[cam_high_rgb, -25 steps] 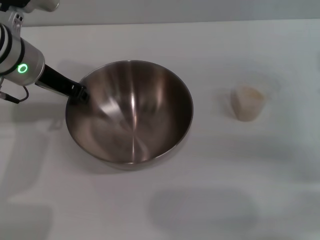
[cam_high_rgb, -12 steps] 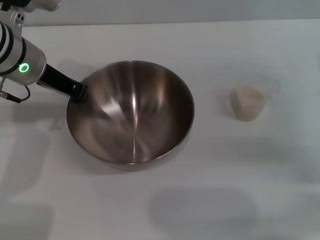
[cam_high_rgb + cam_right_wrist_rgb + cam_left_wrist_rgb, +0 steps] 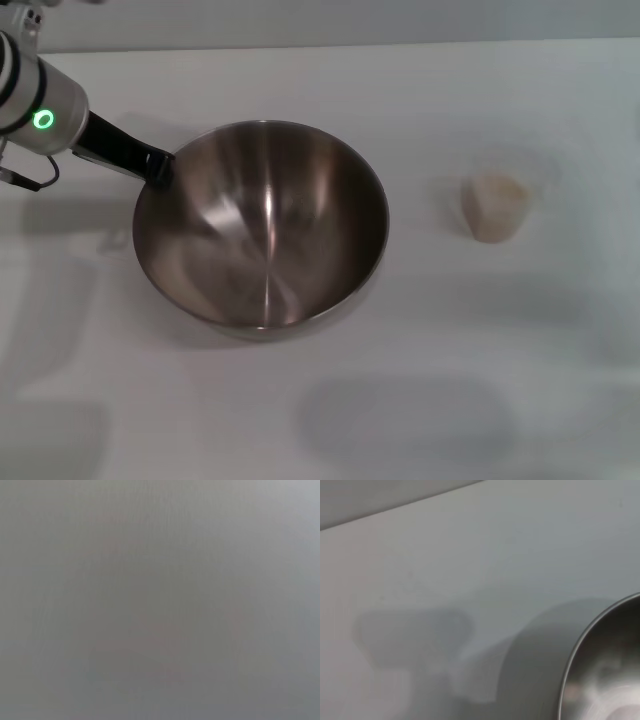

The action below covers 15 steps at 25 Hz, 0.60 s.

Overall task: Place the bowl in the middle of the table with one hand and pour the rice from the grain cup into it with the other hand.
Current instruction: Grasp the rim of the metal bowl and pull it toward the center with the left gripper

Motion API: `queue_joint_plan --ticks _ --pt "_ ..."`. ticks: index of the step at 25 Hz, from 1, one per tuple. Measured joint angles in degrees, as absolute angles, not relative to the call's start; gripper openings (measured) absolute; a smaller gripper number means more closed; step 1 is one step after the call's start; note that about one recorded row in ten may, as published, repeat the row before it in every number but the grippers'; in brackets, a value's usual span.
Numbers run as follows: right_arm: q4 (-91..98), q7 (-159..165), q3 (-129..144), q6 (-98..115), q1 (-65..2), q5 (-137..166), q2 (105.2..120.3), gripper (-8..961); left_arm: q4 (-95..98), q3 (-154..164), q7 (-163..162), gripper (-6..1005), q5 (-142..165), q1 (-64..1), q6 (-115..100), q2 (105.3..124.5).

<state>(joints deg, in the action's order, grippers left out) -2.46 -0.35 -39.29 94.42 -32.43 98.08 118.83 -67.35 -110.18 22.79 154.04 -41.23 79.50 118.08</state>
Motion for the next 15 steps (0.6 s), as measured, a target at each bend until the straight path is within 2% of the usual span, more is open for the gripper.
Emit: queue_joint_plan --ticks 15 --pt "-2.5 -0.3 -39.3 94.4 -32.0 98.1 118.83 588 -66.5 -119.7 27.0 43 146.3 -42.3 80.9 117.50"
